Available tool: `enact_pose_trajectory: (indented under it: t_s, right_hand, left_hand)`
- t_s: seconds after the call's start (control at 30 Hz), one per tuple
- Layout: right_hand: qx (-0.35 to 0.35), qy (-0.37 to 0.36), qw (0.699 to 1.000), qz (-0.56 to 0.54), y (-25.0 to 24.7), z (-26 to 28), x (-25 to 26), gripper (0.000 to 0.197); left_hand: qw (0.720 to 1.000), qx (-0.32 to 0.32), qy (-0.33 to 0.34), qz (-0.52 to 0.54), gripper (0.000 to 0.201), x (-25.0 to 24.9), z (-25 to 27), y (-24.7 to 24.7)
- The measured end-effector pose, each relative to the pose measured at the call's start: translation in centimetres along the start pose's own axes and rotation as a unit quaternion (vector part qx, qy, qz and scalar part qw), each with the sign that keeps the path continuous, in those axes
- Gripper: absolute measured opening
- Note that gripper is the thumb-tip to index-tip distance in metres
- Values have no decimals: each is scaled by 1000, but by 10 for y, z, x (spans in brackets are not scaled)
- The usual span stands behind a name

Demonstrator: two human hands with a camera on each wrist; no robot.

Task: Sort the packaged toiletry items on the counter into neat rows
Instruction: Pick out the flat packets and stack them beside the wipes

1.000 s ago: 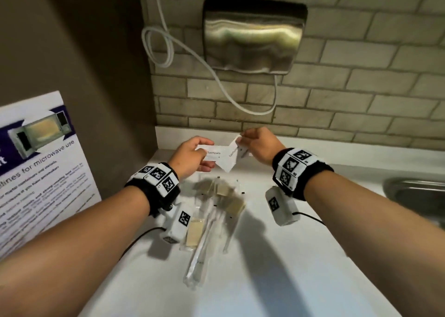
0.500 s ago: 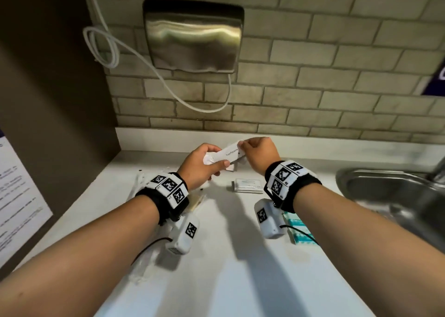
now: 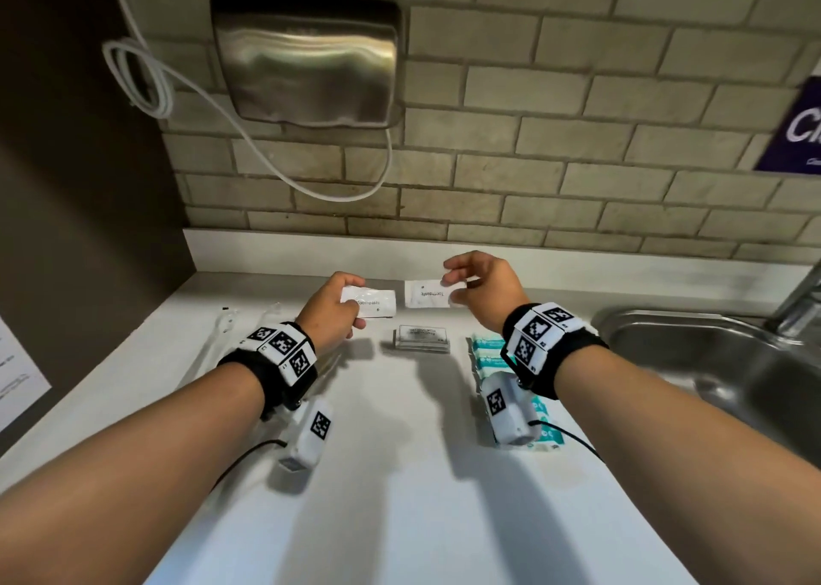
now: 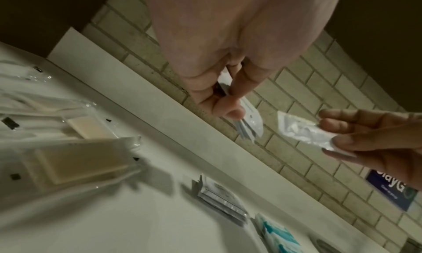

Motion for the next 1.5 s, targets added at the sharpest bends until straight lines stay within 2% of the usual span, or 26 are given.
enact_pose_trajectory:
  t_s: [0.1,0.2,0.3,0.4,0.5,0.57,0.6,0.7,0.77,0.9,1.03,1.17,1.27,1.33,1.5]
  right_hand:
    - [48,7,998,-39,9,4,5,55]
    - [102,15,992,-66,30,10,8,51]
    - [90,24,994,-54,39,10,1,48]
    - [46,44,997,-45,32,9,-9,46]
    - [-3,39,999,-30,19,7,-6,28]
    - [3,16,1000,9,16,5,6,17]
    - [33,-1,999,42,21,5,14,17]
    - [173,-71,969,159,51,13,41,28]
    - [214,-95,947,220,65,17,48,38]
    - [182,-83,958,205,68,12,49,42]
    - [160,-82,964,197,73,10,46,44]
    - [119,-90,965,217,70,10,34,44]
    - [160,-37,959,230,78,18,7,71]
    - [210,-17,933,291,89,29,-8,80]
    - [244,-19,877,413,105,45,-27,30]
  left_hand:
    - [1000,-15,-17,-5,38,6,-1,1]
    - [999,18,-13,26,38,5,2,18]
    - [997,65,5,37,37,-1,7,35]
    - [997,70,5,38,39,-1,10,36]
    - [997,70,-14,39,41,5,13,32]
    - [996,84,-24,32,39,8,17,33]
    - [995,96,-28,30,39,8,19,36]
    - [989,136,-37,42,39,7,26,47]
    - [984,163,-41,55,39,5,31,54]
    - [979,182,-50,74,42,3,34,58]
    - [976,194,-62,72,34,10,34,58]
    - [981,180,-49,48,31,17,29,52]
    - [982,169,-50,62,23,23,26,48]
    - [982,166,-50,70,23,26,27,48]
    - [979,199,-38,-12,32,41,41,59]
Point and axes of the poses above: each hand's wrist, its own z-axis away from the middle knuckle, its own y-axis out of the palm, x = y × z, the point moved 10 cm from there along -z, towards the middle knuckle, and after that the axes turned 11 degrees about z, right-handed, at the moved point
